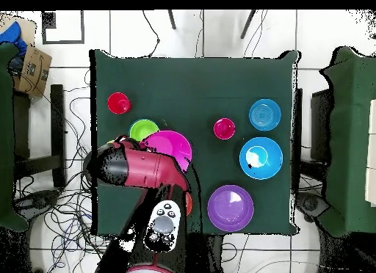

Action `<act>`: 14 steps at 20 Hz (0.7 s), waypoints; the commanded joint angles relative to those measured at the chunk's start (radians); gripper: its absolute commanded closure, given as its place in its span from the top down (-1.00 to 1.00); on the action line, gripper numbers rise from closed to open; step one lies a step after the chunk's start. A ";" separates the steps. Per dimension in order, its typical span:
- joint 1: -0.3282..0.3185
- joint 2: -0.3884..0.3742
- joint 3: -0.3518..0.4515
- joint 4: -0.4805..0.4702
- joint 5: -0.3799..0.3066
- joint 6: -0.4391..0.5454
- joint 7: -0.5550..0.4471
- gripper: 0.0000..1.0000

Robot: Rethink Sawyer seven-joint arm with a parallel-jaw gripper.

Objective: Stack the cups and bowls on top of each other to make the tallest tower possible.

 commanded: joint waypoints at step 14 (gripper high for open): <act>-0.035 -0.004 0.042 0.058 -0.004 -0.003 0.128 1.00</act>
